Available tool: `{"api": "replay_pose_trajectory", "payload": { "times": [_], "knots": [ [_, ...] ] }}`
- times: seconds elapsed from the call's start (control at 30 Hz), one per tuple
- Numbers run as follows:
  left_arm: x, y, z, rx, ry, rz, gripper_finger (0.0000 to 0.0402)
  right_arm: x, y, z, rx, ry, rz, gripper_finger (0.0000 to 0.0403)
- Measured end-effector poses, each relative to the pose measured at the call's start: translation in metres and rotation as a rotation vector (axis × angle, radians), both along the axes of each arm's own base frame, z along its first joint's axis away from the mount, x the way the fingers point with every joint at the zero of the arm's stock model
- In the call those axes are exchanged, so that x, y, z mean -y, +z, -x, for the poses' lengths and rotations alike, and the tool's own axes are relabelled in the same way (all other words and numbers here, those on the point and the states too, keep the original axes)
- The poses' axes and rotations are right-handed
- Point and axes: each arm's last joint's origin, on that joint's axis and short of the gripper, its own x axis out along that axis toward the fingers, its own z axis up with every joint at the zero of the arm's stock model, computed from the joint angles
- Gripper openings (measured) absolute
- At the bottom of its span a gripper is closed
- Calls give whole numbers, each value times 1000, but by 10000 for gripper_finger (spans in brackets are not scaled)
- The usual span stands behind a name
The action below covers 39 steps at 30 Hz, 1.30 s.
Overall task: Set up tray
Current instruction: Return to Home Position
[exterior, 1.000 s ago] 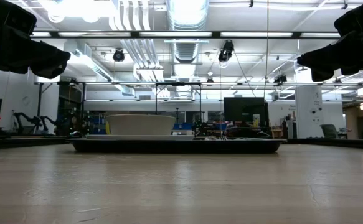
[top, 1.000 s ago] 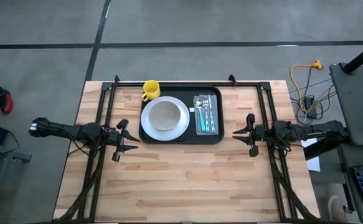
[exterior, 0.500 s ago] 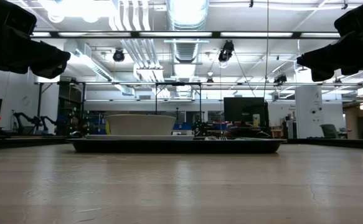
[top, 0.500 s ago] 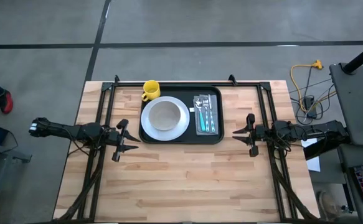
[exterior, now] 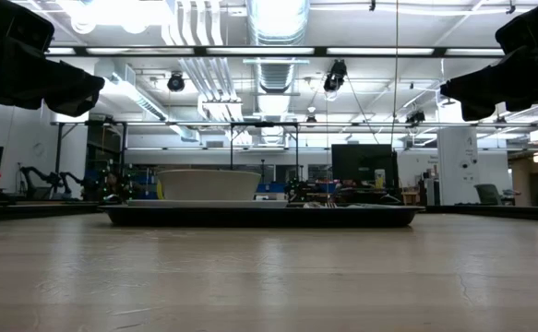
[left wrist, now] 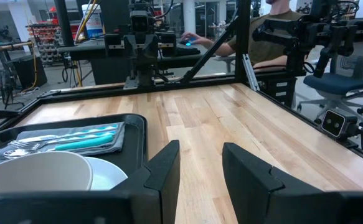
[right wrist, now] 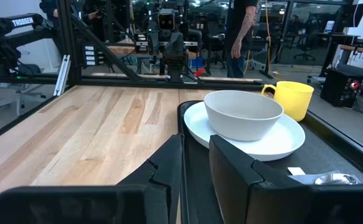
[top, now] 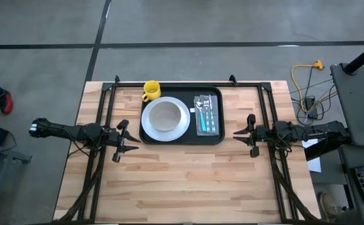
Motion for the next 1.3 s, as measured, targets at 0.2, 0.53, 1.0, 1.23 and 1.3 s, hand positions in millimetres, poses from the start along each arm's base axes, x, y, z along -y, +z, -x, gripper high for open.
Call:
{"api": "replay_pose_trajectory", "payload": {
  "times": [0.2,0.53,1.0,1.23,1.3],
  "knots": [
    [0,0,0,0,0,0,102,0,0,0,0,0,0,82],
    [0,0,0,0,0,0,102,0,0,0,0,0,0,77],
    [0,0,0,0,0,0,102,0,0,0,0,0,0,76],
    [0,0,0,0,0,0,102,0,0,0,0,0,0,82],
    [0,0,0,0,0,0,102,0,0,0,0,0,0,80]
  ]
}}
